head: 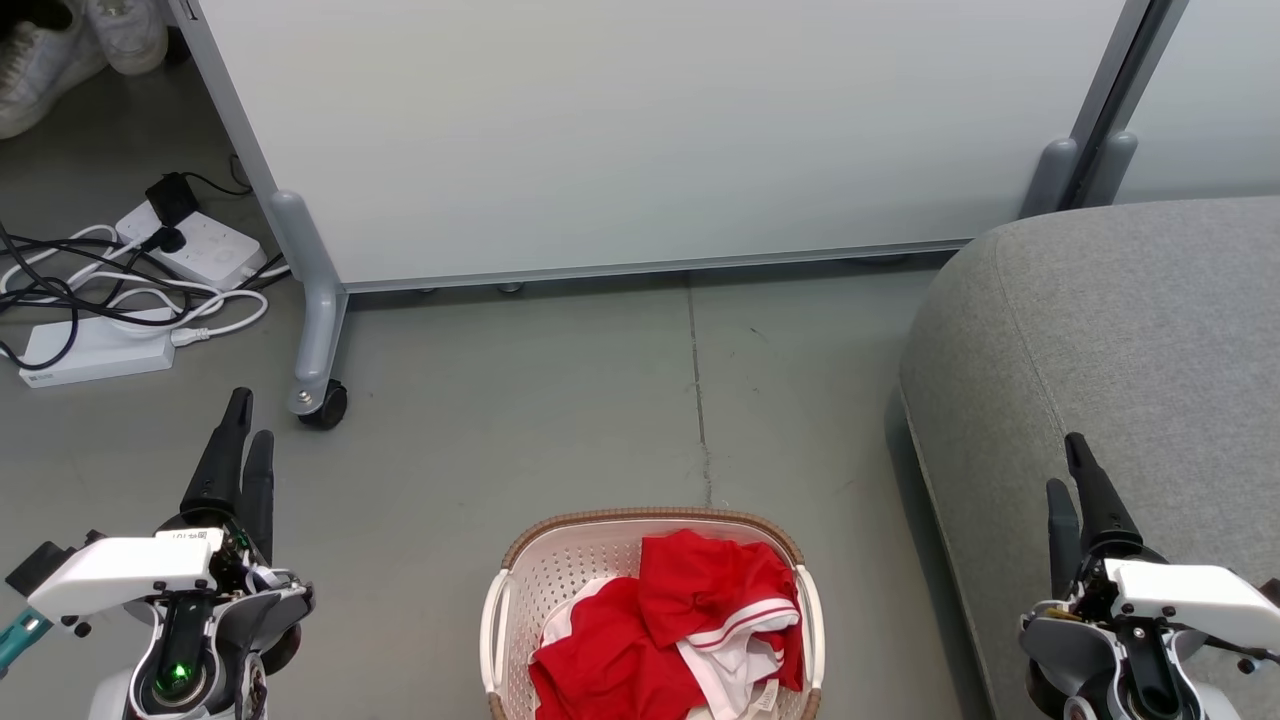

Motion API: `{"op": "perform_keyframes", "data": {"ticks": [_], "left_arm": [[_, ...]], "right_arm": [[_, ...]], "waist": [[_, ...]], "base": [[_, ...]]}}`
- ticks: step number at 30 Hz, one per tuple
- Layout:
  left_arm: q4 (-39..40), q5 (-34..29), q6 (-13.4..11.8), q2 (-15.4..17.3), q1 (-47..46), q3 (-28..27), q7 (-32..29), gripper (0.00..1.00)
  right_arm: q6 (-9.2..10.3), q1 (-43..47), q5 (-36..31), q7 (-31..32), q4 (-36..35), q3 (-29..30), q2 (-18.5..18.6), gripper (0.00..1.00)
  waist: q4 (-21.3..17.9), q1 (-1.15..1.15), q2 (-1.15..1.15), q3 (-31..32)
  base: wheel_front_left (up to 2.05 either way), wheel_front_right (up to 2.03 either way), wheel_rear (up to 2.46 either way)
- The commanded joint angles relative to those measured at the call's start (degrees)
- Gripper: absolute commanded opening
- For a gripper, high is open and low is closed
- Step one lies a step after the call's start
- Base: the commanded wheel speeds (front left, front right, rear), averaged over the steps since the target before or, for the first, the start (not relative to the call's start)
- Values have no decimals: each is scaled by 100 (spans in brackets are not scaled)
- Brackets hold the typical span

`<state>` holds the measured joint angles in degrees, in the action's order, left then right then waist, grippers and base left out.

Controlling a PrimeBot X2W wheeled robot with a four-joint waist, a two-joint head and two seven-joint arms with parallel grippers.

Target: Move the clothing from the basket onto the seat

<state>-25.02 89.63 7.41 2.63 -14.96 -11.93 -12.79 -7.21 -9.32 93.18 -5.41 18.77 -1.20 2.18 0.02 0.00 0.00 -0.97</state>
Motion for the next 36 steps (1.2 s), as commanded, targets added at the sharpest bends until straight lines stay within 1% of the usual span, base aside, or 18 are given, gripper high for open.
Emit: {"op": "perform_keyframes", "data": {"ticks": [1, 7, 9, 14, 20, 28, 29, 30, 31, 32, 36], "left_arm": [[183, -41, 5, 71, -85, 45, 62, 100], [501, -440, 6, 174, -14, 225, 388, 100], [614, -601, 6, 163, -12, 219, 465, 100], [932, -1385, 6, 166, 18, 197, 639, 100], [1258, -2454, 7, 167, 82, 278, 835, 100], [1518, -3680, -19, 184, 255, 457, 1078, 100], [1518, -3680, -19, 184, 255, 457, 1078, 100], [1550, -3955, -34, 197, 312, 517, 1136, 100], [1562, -4082, -39, 206, 338, 548, 1165, 100], [1562, -4082, -39, 206, 338, 548, 1165, 100], [1574, -4589, -90, 271, 439, 673, 1273, 100]], "right_arm": [[-7, -115, -47, -57, -132, 10, 43, 100], [-10, -180, -778, -157, -302, -33, 140, 100], [-11, -215, -1169, -184, -408, -42, 180, 100], [-13, -272, -2193, -244, -674, -137, 270, 100], [-15, -299, -3149, -311, -923, -283, 371, 100], [-18, -273, -4015, -392, -1005, -357, 426, 100], [-18, -273, -4015, -392, -1005, -357, 426, 100], [-18, -262, -4225, -411, -991, -380, 449, 100], [-19, -260, -4328, -423, -988, -388, 455, 100], [-19, -260, -4328, -423, -988, -388, 455, 100], [-20, -228, -4721, -457, -936, -407, 468, 100]], "waist": [[3, 0, 0, 1], [14, 0, 0, 3], [20, 0, 0, 1], [27, 0, 0, 3], [38, 0, 0, 14], [48, 0, 0, 37], [48, 0, 0, 37], [50, 0, 0, 44], [51, 0, 0, 47], [51, 0, 0, 47], [54, 0, 0, 59]], "base": [[0, 0, 0], [0, 0, 0], [0, 0, 0], [0, 0, 0], [0, 0, 0], [0, 0, 0], [0, 0, 0], [0, 0, 0], [0, 0, 0], [0, 0, 0], [0, 0, 0]]}}
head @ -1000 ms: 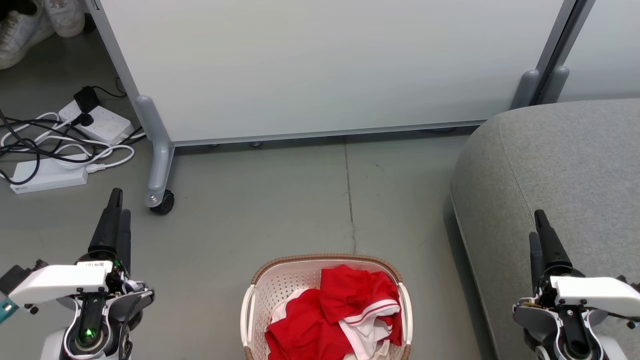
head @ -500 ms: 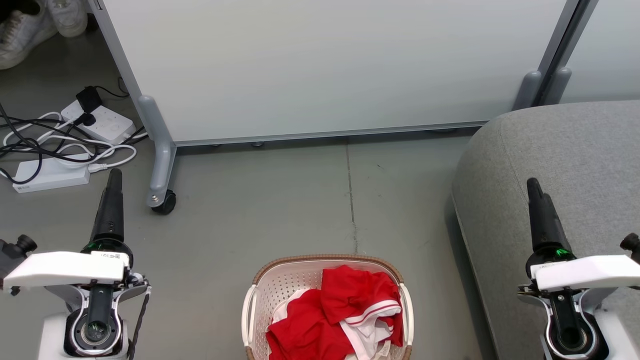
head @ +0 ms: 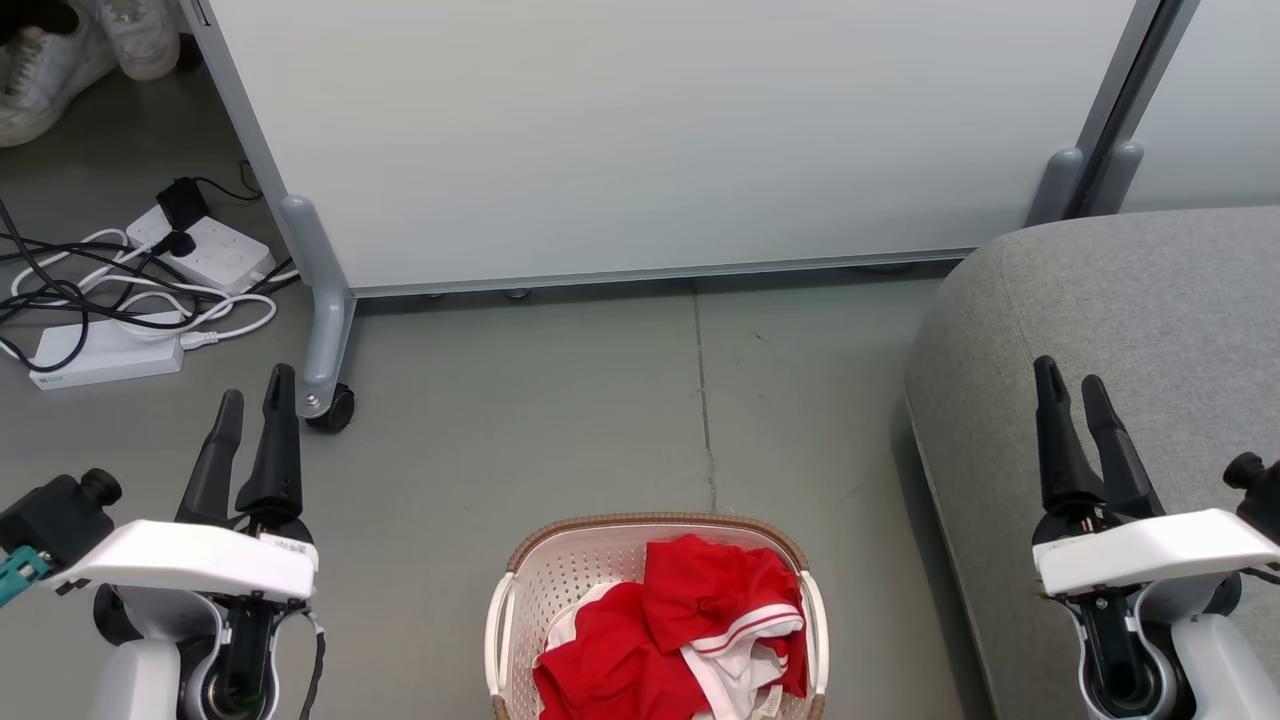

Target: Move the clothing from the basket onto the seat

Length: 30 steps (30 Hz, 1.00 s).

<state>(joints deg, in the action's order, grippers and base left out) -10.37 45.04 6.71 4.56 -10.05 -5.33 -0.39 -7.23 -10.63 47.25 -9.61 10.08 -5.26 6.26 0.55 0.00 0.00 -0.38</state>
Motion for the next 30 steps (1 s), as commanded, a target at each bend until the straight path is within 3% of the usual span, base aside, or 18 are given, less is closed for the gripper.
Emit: {"op": "perform_keyframes", "data": {"ticks": [1, 3, 15, 30], "left_arm": [[110, -251, -38, 98, -36, 43, 61, 100], [111, -613, -108, 151, 35, 149, 142, 100], [63, -1396, -249, 200, 221, 429, 412, 100], [-140, -2344, -488, 250, 398, 772, 742, 100]], "right_arm": [[-18, -90, -220, -49, -52, -17, 63, 100], [-19, -69, -509, -82, -9, -58, 75, 100], [-23, 7, -1443, -173, 82, -106, 25, 100], [-27, 94, -2263, -280, 613, -20, -52, 100]], "waist": [[2, 0, 0, 2], [8, 0, 0, 8], [27, 0, 0, 25], [44, 0, 0, 33]], "base": [[0, 0, 0], [0, 0, 0], [0, 0, 0], [0, 0, 0]]}}
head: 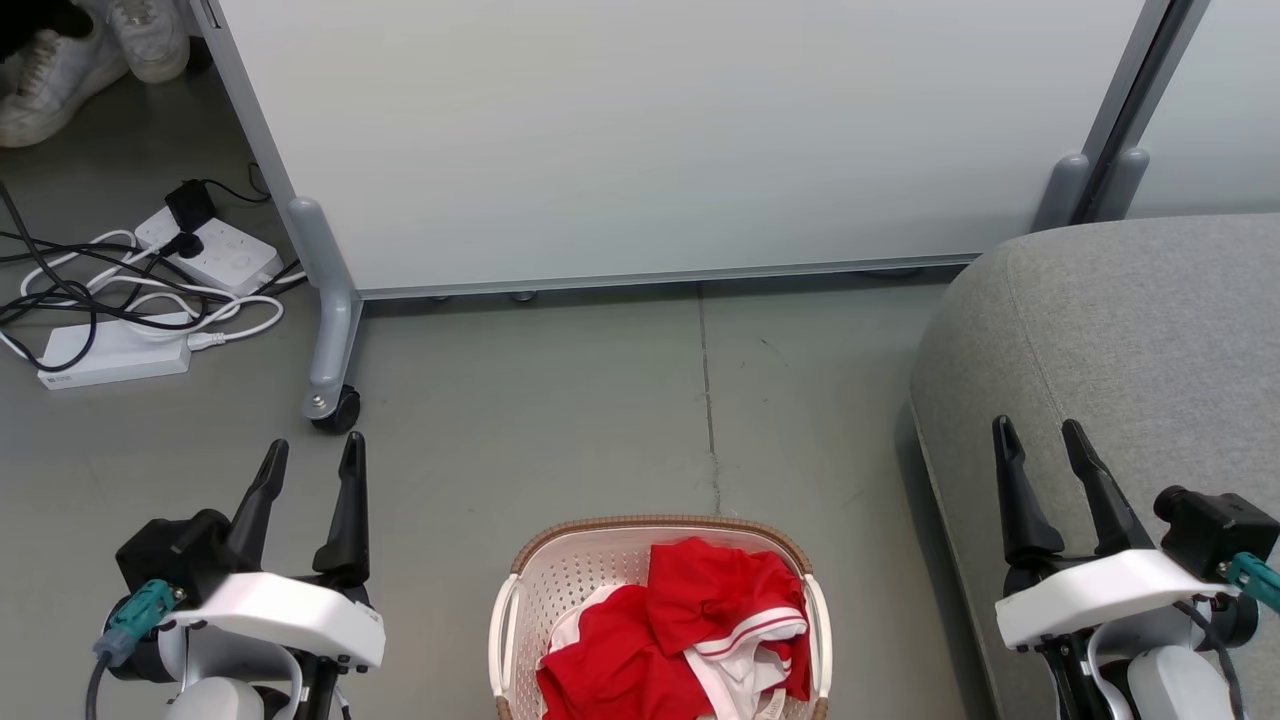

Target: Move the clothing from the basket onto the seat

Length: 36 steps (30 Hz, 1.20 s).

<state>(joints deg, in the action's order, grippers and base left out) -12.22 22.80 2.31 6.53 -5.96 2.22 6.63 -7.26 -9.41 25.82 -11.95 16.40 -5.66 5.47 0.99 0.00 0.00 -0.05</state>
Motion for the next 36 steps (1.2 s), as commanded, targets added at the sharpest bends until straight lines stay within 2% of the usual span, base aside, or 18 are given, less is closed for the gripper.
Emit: {"op": "perform_keyframes", "data": {"ticks": [1, 21, 36], "left_arm": [[30, -175, -54, 58, 0, 32, 61, 100], [-200, -995, -306, 68, 147, 252, 419, 100], [-292, -1303, -316, 31, 244, 328, 663, 100]], "right_arm": [[-26, -25, -169, -54, 8, 23, 27, 100], [-28, 99, -1022, -29, 274, 142, -69, 100], [-32, 204, -1279, -39, 267, 161, -94, 100]], "waist": [[0, 0, 0, 0], [42, 0, 0, 37], [84, 0, 0, 63]], "base": [[0, 0, 0], [0, 0, 0], [0, 0, 0]]}}
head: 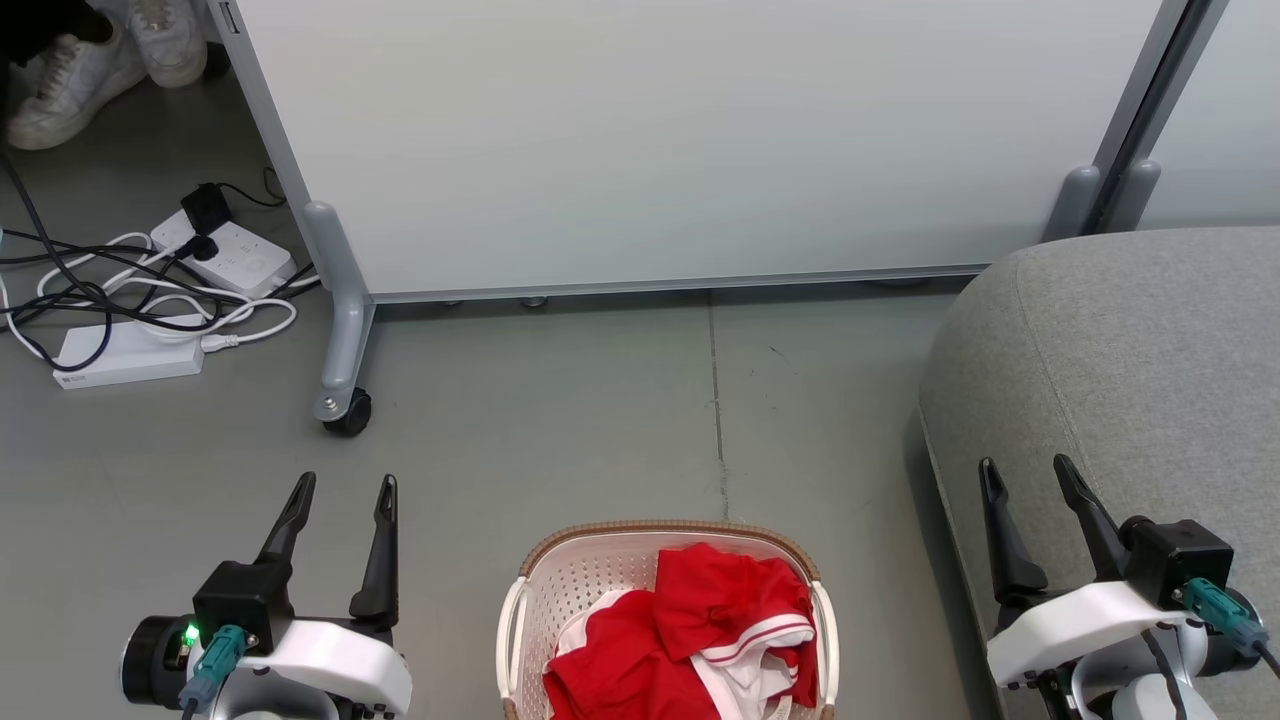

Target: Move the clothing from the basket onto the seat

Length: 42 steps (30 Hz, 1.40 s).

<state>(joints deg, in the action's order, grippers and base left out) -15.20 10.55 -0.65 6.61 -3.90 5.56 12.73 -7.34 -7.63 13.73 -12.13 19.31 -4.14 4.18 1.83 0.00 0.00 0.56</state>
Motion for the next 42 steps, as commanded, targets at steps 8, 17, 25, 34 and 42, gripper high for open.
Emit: {"op": "perform_keyframes", "data": {"ticks": [8, 17, 25, 34, 42], "left_arm": [[-2, -175, -64, 6, 90, 7, 101, 100], [14, -207, -93, 30, 118, 40, 71, 100], [30, -162, -131, 52, 128, 58, 62, 100], [114, -125, -166, 85, 75, 83, 78, 100], [400, -218, -77, 78, -391, 272, 88, 100]], "right_arm": [[-24, 67, -167, -4, -34, 48, 24, 100], [-21, 106, -234, -2, -30, 71, 7, 100], [-21, 141, -193, -41, -45, 98, -13, 100], [-21, 91, -183, -15, -150, 120, -30, 100], [-21, -149, -283, 92, -625, 161, -34, 100]], "waist": [[-2, 0, 0, 8], [-19, 0, 0, -13], [3, 0, 0, -35], [-15, 0, 0, -188], [-130, 0, 0, -750]], "base": [[0, 0, 0], [0, 0, 0], [0, 0, 0], [0, 0, 0], [0, 0, 0]]}}
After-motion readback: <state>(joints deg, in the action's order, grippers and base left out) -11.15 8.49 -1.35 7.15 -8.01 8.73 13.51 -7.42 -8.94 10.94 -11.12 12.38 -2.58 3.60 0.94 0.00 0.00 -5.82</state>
